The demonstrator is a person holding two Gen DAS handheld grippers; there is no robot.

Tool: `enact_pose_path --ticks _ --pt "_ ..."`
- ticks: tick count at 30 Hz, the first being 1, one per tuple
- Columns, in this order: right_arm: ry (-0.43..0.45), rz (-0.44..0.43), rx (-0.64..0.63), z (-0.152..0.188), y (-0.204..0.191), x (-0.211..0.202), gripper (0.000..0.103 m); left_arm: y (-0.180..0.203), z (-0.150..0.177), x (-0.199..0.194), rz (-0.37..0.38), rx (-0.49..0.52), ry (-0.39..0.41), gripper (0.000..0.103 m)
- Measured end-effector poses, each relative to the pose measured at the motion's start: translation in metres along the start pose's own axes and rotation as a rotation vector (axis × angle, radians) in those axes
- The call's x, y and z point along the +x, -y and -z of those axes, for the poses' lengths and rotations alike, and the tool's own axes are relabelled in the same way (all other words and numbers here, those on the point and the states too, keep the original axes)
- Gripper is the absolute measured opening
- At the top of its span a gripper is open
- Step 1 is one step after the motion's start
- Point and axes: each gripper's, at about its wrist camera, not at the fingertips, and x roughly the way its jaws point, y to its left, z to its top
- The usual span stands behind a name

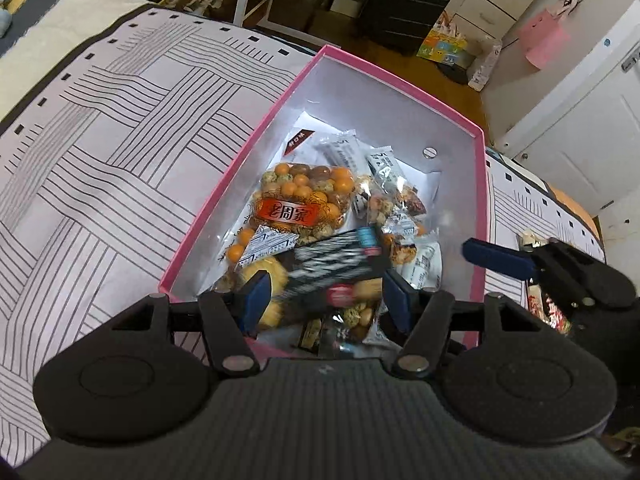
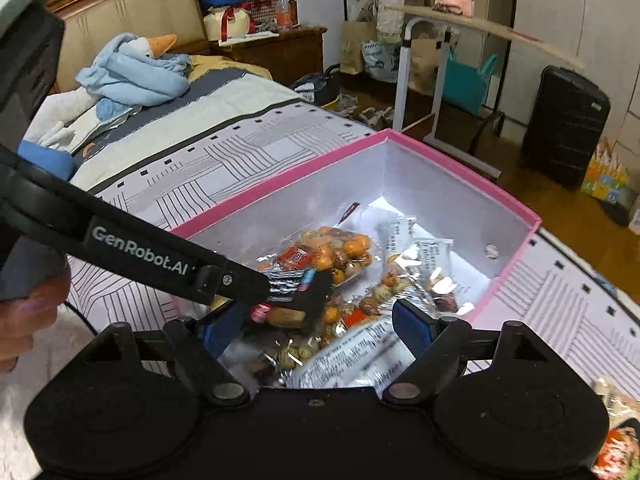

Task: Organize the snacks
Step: 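Move both tools to the noodle packet on the bed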

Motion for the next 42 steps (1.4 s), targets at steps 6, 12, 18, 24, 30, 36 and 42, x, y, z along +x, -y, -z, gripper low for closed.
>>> enact_pose_path --ticks 6,12,18,24,30,36,42 --pt "0.022 0.047 0.022 0.004 0.01 -0.062 0.087 0.023 0.013 -0.036 0.007 0.073 0.037 0.06" --pt "0.03 0.068 0.118 0.019 0.032 -0.13 0.087 0.056 0.024 -0.078 0.057 0.176 0.074 0.06" --pt "0.071 0.115 0.205 0.042 0.067 -0.185 0.088 0.101 0.035 -0.104 0.157 0.271 0.06 0.061" --pt "0.107 0.132 0.297 0.067 0.112 -0.203 0.09 0.156 0.049 -0.097 0.233 0.36 0.033 0.064" --pt "0.115 0.172 0.431 0.096 0.171 -0.183 0.096 0.193 0.053 -0.054 0.318 0.324 -0.056 0.067" --pt "0.206 0.204 0.586 0.145 0.227 -0.147 0.096 0.222 0.054 -0.001 0.335 0.305 -0.057 0.066" --pt "0.159 0.296 0.598 0.17 0.265 -0.113 0.096 0.253 0.06 0.059 0.356 0.277 -0.036 0.066"
